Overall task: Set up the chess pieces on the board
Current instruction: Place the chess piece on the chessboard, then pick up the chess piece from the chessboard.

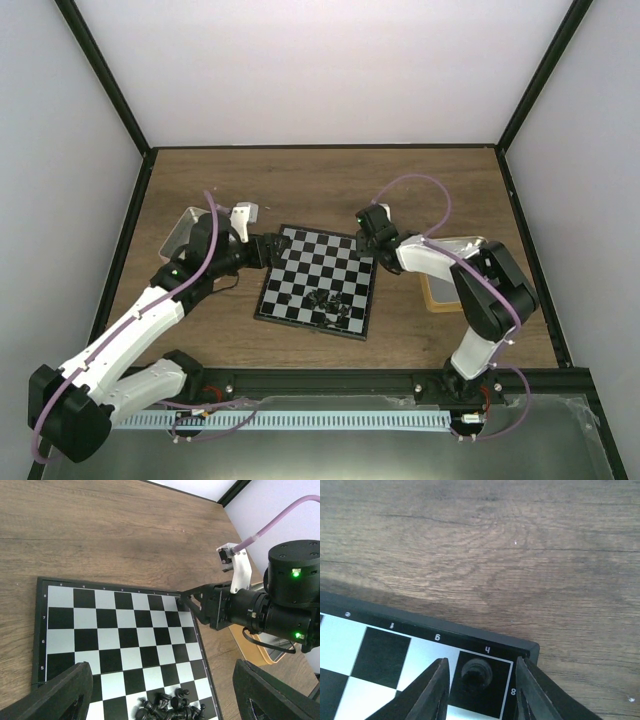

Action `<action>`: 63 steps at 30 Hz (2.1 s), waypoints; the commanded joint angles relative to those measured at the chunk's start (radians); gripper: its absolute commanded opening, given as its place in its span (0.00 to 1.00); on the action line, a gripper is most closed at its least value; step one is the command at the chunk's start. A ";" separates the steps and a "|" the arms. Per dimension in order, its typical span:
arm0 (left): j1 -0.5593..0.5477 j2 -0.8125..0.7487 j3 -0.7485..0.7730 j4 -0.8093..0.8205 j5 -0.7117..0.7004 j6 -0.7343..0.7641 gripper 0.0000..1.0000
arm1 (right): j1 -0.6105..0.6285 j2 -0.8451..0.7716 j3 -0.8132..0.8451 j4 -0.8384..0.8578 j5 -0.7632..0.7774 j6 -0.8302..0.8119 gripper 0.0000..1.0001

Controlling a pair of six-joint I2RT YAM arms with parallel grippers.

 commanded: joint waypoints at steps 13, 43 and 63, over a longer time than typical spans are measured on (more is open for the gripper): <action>-0.005 -0.011 -0.085 -0.260 -0.131 -0.128 0.65 | -0.004 -0.312 0.003 -0.195 -0.231 0.124 0.47; -0.256 0.525 0.081 -0.240 -0.213 -0.149 0.40 | -0.003 -0.532 -0.206 -0.137 -0.392 0.214 0.47; -0.258 0.616 0.293 -0.329 -0.396 -0.052 0.08 | -0.004 -0.536 -0.209 -0.132 -0.312 0.231 0.47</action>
